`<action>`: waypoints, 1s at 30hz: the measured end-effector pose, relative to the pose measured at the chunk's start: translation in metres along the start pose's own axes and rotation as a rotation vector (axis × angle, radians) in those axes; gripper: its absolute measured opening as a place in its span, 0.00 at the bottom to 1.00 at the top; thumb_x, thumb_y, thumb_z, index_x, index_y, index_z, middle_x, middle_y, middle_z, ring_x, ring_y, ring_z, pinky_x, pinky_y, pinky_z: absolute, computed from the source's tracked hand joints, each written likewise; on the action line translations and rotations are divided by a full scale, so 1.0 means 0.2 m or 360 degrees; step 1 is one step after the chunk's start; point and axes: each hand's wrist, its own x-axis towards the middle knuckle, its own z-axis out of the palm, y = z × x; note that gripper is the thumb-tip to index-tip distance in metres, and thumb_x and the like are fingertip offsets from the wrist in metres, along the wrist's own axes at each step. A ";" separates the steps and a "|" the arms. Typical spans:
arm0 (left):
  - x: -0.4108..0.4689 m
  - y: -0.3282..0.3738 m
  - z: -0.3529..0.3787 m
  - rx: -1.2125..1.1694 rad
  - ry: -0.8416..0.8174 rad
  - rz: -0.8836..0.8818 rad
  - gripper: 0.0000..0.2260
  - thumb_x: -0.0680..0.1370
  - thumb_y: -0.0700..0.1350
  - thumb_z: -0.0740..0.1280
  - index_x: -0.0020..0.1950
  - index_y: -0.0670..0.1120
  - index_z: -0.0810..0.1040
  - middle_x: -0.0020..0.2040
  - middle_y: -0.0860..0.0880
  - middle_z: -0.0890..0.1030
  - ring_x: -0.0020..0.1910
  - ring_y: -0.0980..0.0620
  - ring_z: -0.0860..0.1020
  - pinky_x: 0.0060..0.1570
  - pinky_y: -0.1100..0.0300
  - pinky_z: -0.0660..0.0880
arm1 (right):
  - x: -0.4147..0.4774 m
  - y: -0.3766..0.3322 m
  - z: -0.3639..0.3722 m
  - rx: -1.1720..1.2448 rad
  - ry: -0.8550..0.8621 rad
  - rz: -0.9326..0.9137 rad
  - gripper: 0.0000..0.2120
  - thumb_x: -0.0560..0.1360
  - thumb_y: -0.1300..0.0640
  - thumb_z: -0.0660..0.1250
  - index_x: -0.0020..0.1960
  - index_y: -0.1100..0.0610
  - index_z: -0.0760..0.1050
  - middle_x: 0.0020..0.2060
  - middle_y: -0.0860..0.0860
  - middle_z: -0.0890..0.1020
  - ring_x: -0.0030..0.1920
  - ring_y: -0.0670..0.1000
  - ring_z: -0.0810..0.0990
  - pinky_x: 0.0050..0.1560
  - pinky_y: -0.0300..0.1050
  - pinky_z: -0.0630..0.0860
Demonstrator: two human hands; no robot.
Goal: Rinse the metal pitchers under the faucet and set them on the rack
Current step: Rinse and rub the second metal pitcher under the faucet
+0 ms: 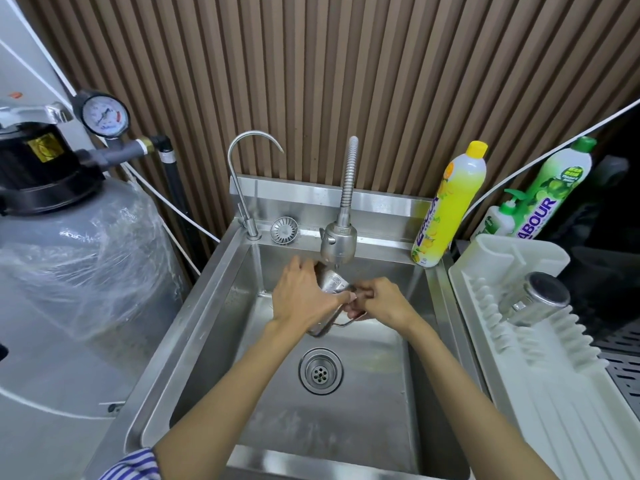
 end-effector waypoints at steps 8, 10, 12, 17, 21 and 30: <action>-0.03 -0.02 0.15 -0.1072 -0.0328 -0.0516 0.19 0.59 0.57 0.79 0.41 0.50 0.76 0.40 0.53 0.82 0.44 0.52 0.80 0.46 0.57 0.79 | 0.00 -0.07 -0.14 -0.0607 0.0124 -0.0061 0.10 0.67 0.68 0.63 0.46 0.67 0.79 0.40 0.63 0.84 0.44 0.61 0.82 0.49 0.55 0.80; -0.02 -0.04 0.19 -0.1310 -0.0388 -0.0643 0.22 0.57 0.50 0.81 0.45 0.50 0.75 0.46 0.51 0.81 0.51 0.49 0.80 0.56 0.50 0.77 | -0.02 -0.08 -0.15 -0.0707 0.0169 -0.0128 0.13 0.68 0.67 0.62 0.50 0.64 0.80 0.43 0.61 0.84 0.46 0.61 0.82 0.50 0.49 0.79; -0.02 -0.04 0.22 -0.1413 -0.0344 -0.0657 0.26 0.56 0.46 0.82 0.48 0.48 0.74 0.50 0.48 0.80 0.53 0.48 0.79 0.59 0.50 0.75 | -0.03 -0.07 -0.13 -0.0756 0.0247 -0.0235 0.16 0.70 0.67 0.63 0.55 0.59 0.80 0.47 0.59 0.84 0.49 0.59 0.81 0.50 0.48 0.79; 0.02 -0.01 0.24 -0.1623 -0.0127 -0.0519 0.31 0.59 0.34 0.79 0.56 0.46 0.67 0.55 0.46 0.78 0.50 0.54 0.77 0.54 0.61 0.72 | -0.03 -0.03 -0.09 -0.0700 0.0470 -0.0416 0.20 0.71 0.64 0.65 0.62 0.53 0.76 0.49 0.57 0.84 0.49 0.59 0.81 0.51 0.51 0.78; 0.02 0.01 0.20 -0.1518 0.0181 -0.0332 0.33 0.57 0.34 0.80 0.54 0.49 0.67 0.50 0.54 0.78 0.48 0.61 0.77 0.46 0.77 0.71 | 0.00 -0.01 -0.05 -0.0491 0.0622 -0.0492 0.21 0.70 0.68 0.65 0.62 0.56 0.76 0.48 0.55 0.84 0.41 0.49 0.79 0.50 0.38 0.74; -0.02 0.01 0.02 -0.0655 0.0424 0.0217 0.34 0.58 0.42 0.80 0.62 0.44 0.71 0.57 0.51 0.71 0.59 0.48 0.72 0.63 0.45 0.68 | 0.04 0.01 0.09 0.0394 0.0367 -0.0188 0.18 0.69 0.70 0.70 0.57 0.59 0.79 0.47 0.62 0.83 0.45 0.49 0.78 0.43 0.22 0.71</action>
